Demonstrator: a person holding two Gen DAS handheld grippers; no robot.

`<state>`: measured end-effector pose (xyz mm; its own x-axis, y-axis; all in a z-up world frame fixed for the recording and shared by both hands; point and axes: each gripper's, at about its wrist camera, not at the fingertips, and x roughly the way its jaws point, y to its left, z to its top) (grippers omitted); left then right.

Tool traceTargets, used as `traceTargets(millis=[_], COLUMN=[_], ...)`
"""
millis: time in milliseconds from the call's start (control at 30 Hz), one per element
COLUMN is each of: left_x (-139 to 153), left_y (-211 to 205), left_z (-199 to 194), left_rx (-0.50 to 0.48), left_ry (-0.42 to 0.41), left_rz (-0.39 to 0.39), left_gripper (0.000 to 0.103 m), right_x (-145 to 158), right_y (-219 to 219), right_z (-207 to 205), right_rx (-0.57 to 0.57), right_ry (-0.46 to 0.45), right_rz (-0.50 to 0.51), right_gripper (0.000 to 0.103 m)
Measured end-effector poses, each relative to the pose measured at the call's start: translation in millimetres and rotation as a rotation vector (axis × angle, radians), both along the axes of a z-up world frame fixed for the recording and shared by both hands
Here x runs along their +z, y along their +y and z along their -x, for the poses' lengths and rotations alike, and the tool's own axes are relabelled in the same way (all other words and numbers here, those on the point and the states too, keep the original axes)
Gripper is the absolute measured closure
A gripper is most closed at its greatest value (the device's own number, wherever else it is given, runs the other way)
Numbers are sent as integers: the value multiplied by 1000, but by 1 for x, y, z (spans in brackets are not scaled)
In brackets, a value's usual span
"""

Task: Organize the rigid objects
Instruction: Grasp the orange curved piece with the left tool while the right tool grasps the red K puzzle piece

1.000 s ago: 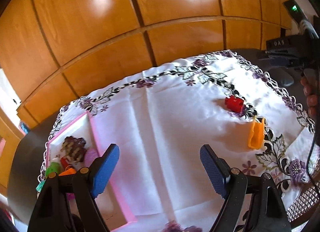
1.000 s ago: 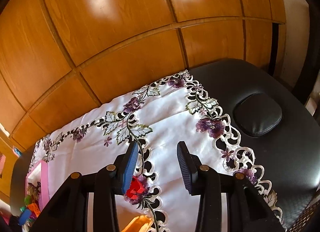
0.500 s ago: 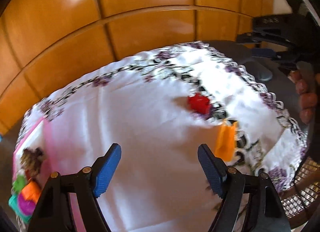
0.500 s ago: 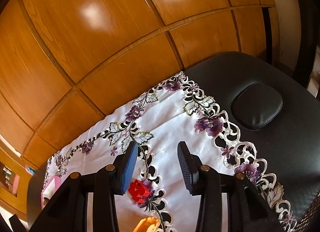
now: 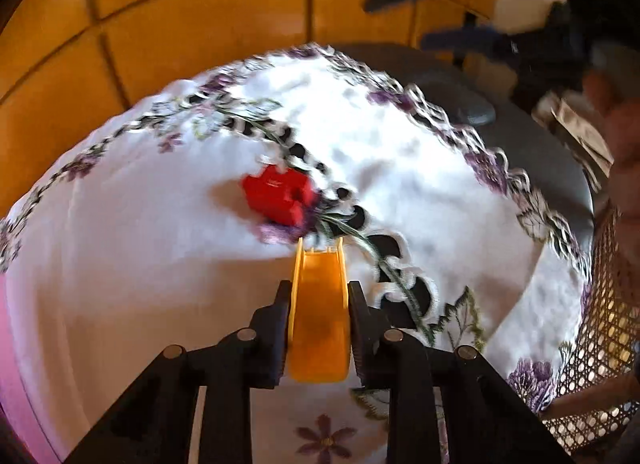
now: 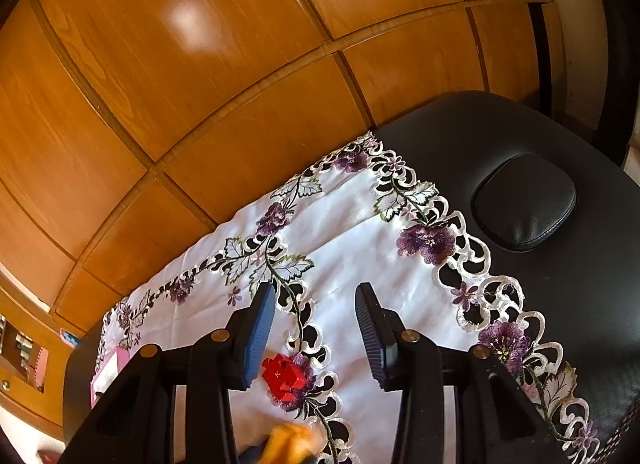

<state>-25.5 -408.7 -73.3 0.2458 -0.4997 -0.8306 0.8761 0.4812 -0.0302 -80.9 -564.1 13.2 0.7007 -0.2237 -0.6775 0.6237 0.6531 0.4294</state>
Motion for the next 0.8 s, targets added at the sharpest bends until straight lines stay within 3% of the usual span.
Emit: traceTargets(millis=[300, 533, 800], left_x=[-6, -10, -12], left_y=[78, 97, 105], left_z=[-26, -28, -26], left_rx=[229, 251, 255], left_ry=[-45, -72, -84], left_rz=[-14, 5, 45], left_gripper=[76, 76, 76], right_x=[-17, -45, -63], right_y=[24, 56, 75], right_z=[-31, -59, -96], right_rx=[173, 343, 453], right_ry=[136, 315, 463], right_rz=[22, 42, 154], right_gripper=[61, 61, 61])
